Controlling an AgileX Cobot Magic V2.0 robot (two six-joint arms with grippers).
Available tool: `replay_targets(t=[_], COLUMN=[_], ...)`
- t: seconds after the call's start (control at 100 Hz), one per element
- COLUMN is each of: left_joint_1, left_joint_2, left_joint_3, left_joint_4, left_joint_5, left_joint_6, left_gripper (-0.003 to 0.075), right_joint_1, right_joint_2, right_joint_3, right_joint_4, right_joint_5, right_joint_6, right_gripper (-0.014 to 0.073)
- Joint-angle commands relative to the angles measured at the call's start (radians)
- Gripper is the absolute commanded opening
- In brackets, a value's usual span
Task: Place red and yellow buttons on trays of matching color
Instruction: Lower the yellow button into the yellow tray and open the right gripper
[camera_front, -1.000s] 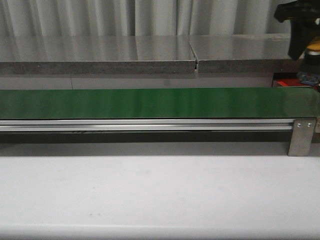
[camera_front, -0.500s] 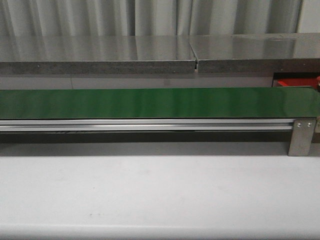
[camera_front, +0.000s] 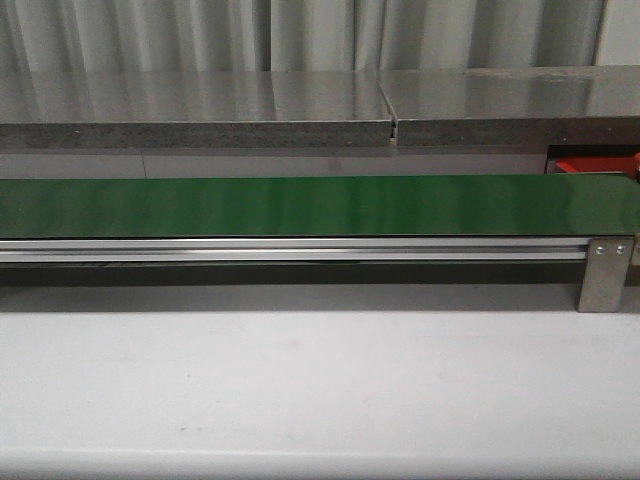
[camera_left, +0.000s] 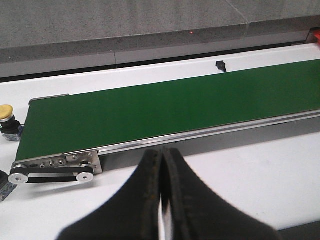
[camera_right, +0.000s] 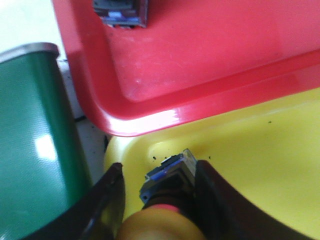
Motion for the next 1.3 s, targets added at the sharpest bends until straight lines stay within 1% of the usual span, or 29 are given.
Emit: replay_targets(t=[0.0, 0.08, 0.13, 0.18, 0.28, 0.33, 0.36, 0.44, 0.58, 0.65, 0.72, 0.81, 0.82, 0.83, 0.88, 0.96, 1.0, 1.12, 1.22, 1.29], left_joint_1=[-0.008, -0.008, -0.008, -0.008, -0.008, -0.008, -0.008, -0.008, -0.008, -0.008, -0.008, -0.008, -0.008, -0.008, -0.008, -0.008, -0.008, -0.008, -0.008, -0.008], left_joint_2=[0.008, 0.008, 0.008, 0.008, 0.008, 0.008, 0.008, 0.008, 0.008, 0.008, 0.008, 0.008, 0.008, 0.008, 0.008, 0.008, 0.008, 0.008, 0.008, 0.008], left_joint_3=[-0.025, -0.025, -0.025, -0.025, -0.025, -0.025, -0.025, -0.025, -0.025, -0.025, -0.025, -0.025, -0.025, -0.025, -0.025, -0.025, -0.025, -0.025, -0.025, -0.025], left_joint_4=[-0.020, -0.020, -0.020, -0.020, -0.020, -0.020, -0.020, -0.020, -0.020, -0.020, -0.020, -0.020, -0.020, -0.020, -0.020, -0.020, -0.020, -0.020, -0.020, -0.020], left_joint_5=[-0.065, -0.065, -0.065, -0.065, -0.065, -0.065, -0.065, -0.065, -0.065, -0.065, -0.065, -0.065, -0.065, -0.065, -0.065, -0.065, -0.065, -0.065, -0.065, -0.065], left_joint_6=[-0.004, -0.004, -0.004, -0.004, -0.004, -0.004, -0.004, -0.004, -0.004, -0.004, -0.004, -0.004, -0.004, -0.004, -0.004, -0.004, -0.004, -0.004, -0.004, -0.004], left_gripper=[-0.0020, -0.0020, -0.0020, -0.0020, -0.0020, -0.0020, -0.0020, -0.0020, -0.0020, -0.0020, -0.0020, -0.0020, -0.0020, -0.0020, -0.0020, -0.0020, -0.0020, -0.0020, -0.0020, -0.0020], right_joint_1=[-0.005, -0.005, -0.005, -0.005, -0.005, -0.005, -0.005, -0.005, -0.005, -0.001, 0.006, 0.025, 0.029, 0.031, 0.047, 0.077, 0.095, 0.146, 0.182, 0.202], right_joint_2=[-0.032, -0.021, -0.017, -0.015, -0.015, -0.015, -0.017, -0.027, -0.080, -0.114, -0.147, -0.191, -0.195, -0.198, -0.228, -0.270, -0.298, -0.392, -0.483, -0.548], right_joint_3=[-0.023, -0.023, -0.023, -0.023, -0.023, -0.023, -0.023, -0.023, -0.022, -0.022, -0.020, -0.010, -0.009, -0.008, 0.004, 0.036, 0.061, 0.153, 0.236, 0.292], right_joint_4=[0.011, 0.020, 0.025, 0.033, 0.037, 0.037, 0.036, 0.035, 0.016, 0.009, 0.008, 0.005, 0.001, -0.002, -0.023, -0.078, -0.103, -0.151, -0.152, -0.152], right_joint_5=[-0.040, -0.037, -0.036, -0.030, -0.025, -0.023, -0.023, -0.026, -0.034, -0.033, -0.032, -0.034, -0.034, -0.034, -0.035, -0.052, -0.067, -0.140, -0.214, -0.235], right_joint_6=[-0.004, -0.004, -0.004, -0.014, -0.029, -0.029, -0.029, -0.030, -0.076, -0.112, -0.144, -0.156, -0.156, -0.156, -0.158, -0.164, -0.164, -0.164, -0.164, -0.164], right_gripper=[0.0147, 0.0160, 0.0202, 0.0277, 0.0477, 0.0542, 0.0566, 0.0566, 0.0522, 0.0463, 0.0358, 0.0177, 0.0149, 0.0149, 0.0043, -0.0074, -0.0063, -0.0068, -0.0068, -0.0068])
